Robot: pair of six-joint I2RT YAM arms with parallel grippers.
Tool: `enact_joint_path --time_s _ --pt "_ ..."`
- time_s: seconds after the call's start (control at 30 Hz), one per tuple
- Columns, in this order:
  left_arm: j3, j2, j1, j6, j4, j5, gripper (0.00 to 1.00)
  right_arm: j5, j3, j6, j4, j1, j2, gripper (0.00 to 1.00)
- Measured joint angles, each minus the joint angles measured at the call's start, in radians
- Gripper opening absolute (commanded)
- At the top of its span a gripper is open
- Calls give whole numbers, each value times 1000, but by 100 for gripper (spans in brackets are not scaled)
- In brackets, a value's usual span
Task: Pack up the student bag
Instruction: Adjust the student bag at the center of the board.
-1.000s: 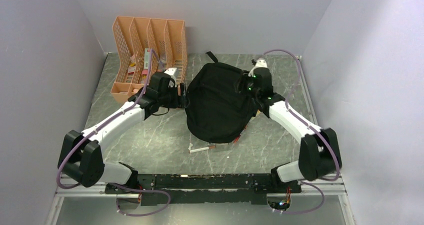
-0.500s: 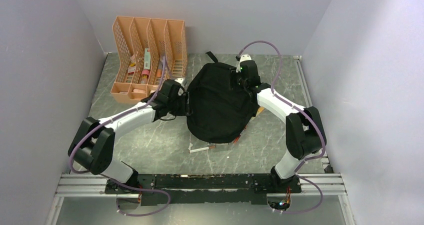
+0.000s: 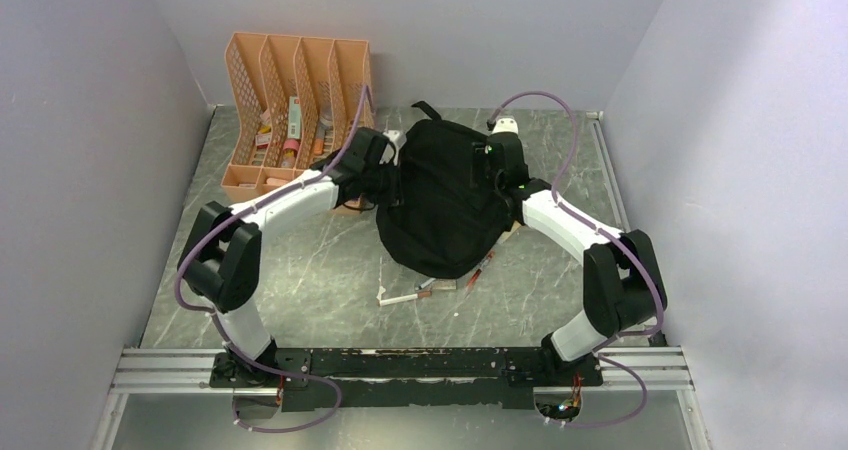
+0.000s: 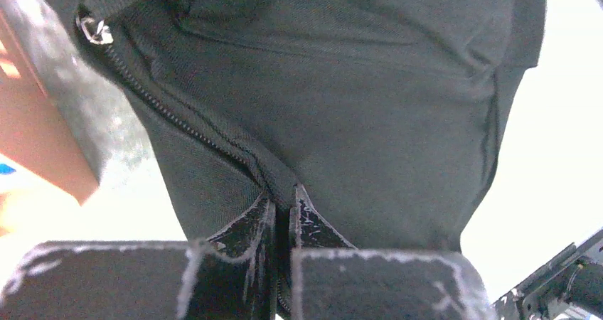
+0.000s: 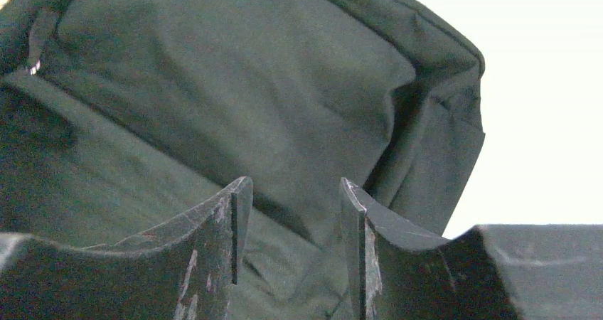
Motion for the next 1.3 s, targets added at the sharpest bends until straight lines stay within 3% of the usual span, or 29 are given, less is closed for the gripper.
enact_joint_path --time_s 0.13,0.4,0.83,1.3 --pt "156 58 8 57 -58 -4 5 18 4 9 -23 -4 -2 52" --pt "319 142 67 131 -143 -4 5 -21 81 31 -83 -39 15 55" --pt "327 237 131 206 -160 -34 5 -122 232 -79 -88 -43 169 58" --pt "302 237 131 219 -146 -37 5 -190 377 -342 -61 -4 372 61"
